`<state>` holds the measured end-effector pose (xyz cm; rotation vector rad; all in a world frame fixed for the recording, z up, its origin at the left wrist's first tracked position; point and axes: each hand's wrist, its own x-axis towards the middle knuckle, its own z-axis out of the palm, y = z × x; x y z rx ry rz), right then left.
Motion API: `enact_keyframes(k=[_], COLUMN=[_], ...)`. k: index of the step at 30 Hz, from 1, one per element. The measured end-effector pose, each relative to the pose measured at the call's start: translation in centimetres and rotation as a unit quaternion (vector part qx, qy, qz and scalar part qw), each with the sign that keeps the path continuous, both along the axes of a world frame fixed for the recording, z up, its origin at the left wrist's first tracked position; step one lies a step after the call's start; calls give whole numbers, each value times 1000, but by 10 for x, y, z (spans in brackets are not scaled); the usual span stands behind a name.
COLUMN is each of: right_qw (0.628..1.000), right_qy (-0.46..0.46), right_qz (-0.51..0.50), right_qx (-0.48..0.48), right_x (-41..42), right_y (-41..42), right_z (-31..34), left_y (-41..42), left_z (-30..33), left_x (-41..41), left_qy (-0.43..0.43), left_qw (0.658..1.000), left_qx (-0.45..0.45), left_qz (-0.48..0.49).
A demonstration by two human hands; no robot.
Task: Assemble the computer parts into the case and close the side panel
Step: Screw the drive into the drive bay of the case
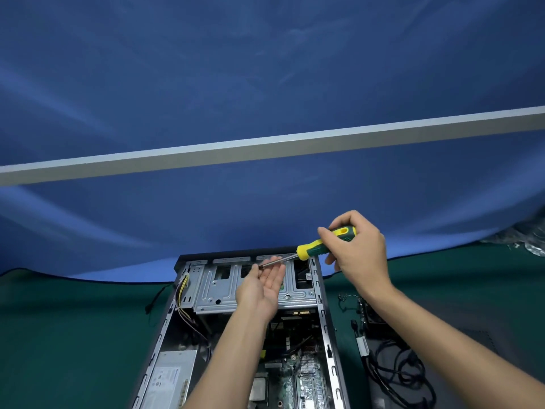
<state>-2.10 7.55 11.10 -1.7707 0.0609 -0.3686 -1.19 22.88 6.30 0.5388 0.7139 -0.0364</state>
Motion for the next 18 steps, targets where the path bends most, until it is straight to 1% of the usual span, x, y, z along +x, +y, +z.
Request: enact_keyframes(k=[4,9,14,16,18], right_qw=[998,997,997,996,994], right_qy=[-4,5,4,1,2], right_qz=[-10,-19,-35,-41,-39], right_qx=[-63,-79,-74,-82,-98], right_x=[3,3,7,11,13], right_y=[-6,-11,-12,-12,-14], right_z=[-4,-12,-15,-14,-13], left_y=[-7,-11,-13,-13,-12], left_z=[-15,-30,-33,-32,-35], left_x=[-3,-4,-9,-11,-15], left_qy=[14,18,6,11,46], left_qw=[999,999,996,996,996], left_qx=[-1,-34,-73,-69,-39], left_qz=[-29,-39,-44,-56,-67])
